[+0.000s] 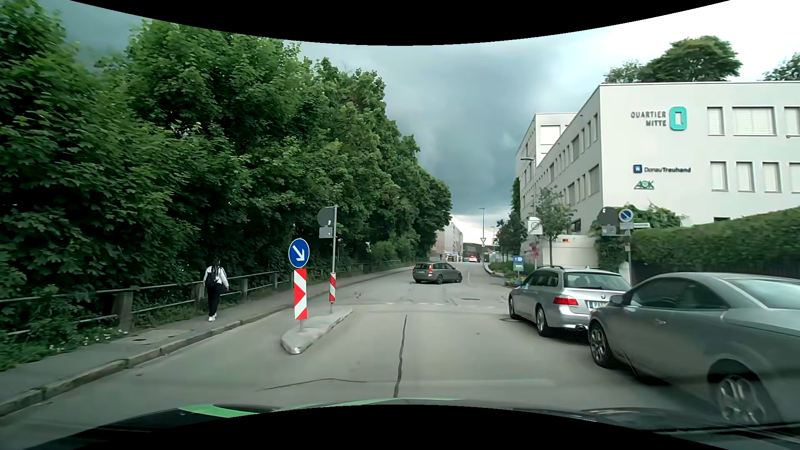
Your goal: Follow the waypoints while adhering to traffic rules and regulations
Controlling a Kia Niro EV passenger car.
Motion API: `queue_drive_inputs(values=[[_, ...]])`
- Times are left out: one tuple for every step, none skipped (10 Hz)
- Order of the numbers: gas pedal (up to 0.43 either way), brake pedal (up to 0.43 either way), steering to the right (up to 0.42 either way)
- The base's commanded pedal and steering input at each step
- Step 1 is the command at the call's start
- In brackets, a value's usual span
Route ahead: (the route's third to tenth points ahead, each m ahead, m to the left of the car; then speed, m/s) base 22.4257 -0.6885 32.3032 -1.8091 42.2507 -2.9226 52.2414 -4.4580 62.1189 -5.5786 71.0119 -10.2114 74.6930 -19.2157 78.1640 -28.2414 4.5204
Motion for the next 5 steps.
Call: queue_drive_inputs(values=[[0.02,0.0,0.04],[0.0,0.0,0.04],[0.0,0.0,0.04],[0.0,0.0,0.038],[0.0,0.0,0.035]])
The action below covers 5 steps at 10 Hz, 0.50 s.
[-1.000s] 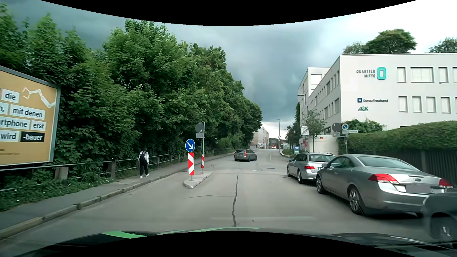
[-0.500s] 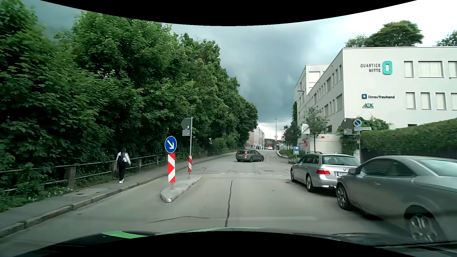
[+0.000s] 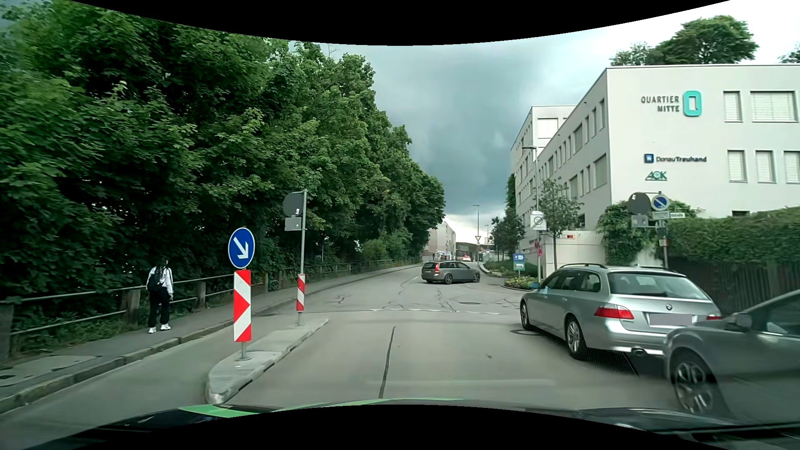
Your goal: Follow the waypoints while adhering to traffic rules and regulations
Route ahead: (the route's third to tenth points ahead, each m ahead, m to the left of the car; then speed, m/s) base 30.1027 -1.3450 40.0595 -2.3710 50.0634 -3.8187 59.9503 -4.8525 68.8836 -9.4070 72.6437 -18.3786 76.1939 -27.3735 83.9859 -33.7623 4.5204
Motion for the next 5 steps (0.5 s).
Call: queue_drive_inputs(values=[[0.0,0.0,0.032],[0.0,0.0,0.025],[0.0,0.0,0.018],[0.0,0.018,0.014],[0.0,0.049,0.013]])
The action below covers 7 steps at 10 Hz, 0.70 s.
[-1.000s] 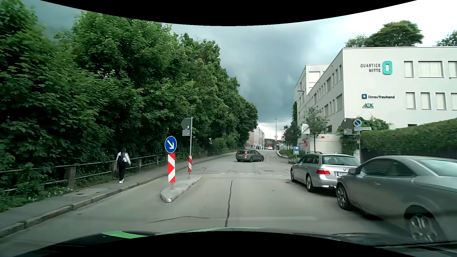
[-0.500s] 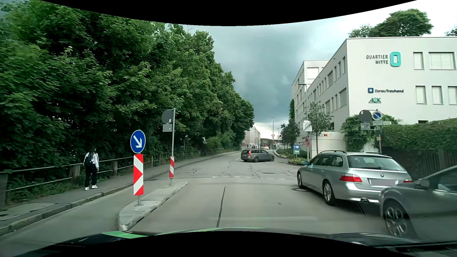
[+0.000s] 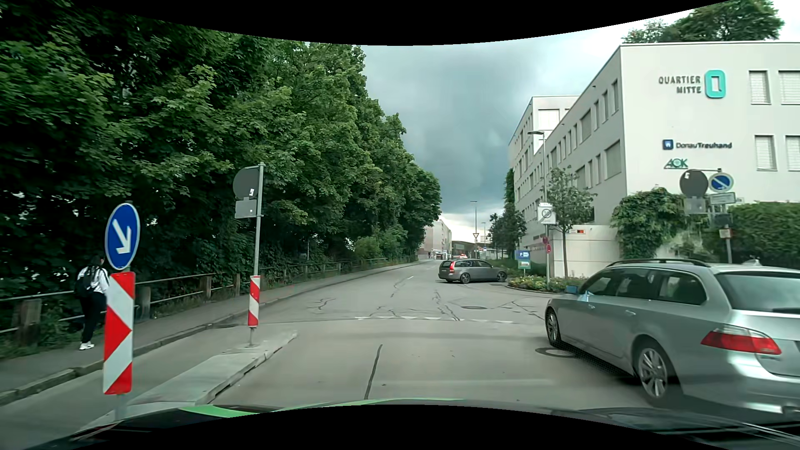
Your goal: Follow the waypoints while adhering to traffic rules and regulations
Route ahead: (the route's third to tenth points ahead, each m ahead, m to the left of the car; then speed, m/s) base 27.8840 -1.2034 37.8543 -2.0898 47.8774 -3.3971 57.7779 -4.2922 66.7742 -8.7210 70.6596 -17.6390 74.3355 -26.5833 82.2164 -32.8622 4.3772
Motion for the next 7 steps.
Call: queue_drive_inputs(values=[[0.0,0.067,0.012],[0.0,0.079,0.011],[0.0,0.104,0.01],[0.0,0.122,0.01],[0.0,0.134,0.01],[0.0,0.152,0.01],[0.0,0.171,0.01]])
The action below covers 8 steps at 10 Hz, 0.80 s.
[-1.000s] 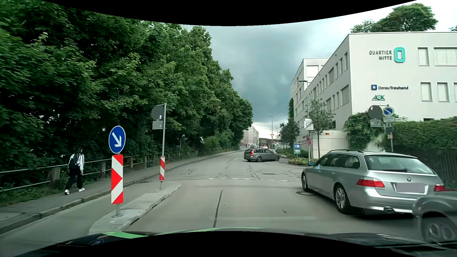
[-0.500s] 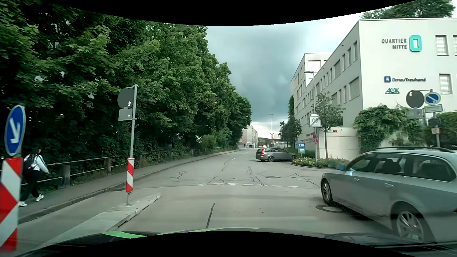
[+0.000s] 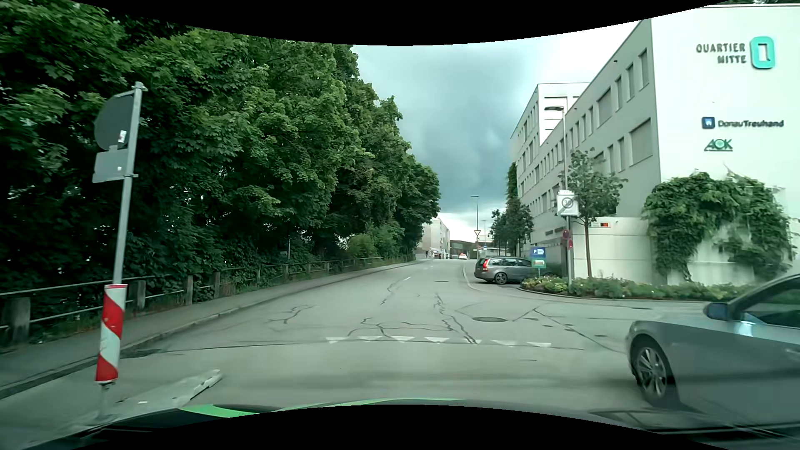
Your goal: Follow the waypoints while adhering to traffic rules and regulations
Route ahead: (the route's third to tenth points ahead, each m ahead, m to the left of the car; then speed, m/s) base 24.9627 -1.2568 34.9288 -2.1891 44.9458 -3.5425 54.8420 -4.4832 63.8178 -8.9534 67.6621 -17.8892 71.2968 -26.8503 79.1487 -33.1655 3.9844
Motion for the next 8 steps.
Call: queue_drive_inputs(values=[[0.0,0.183,0.01],[0.0,0.195,0.01],[0.0,0.201,0.01],[0.0,0.207,0.01],[0.0,0.207,0.01],[0.0,0.207,0.01],[0.0,0.207,0.01],[0.0,0.207,0.01]])
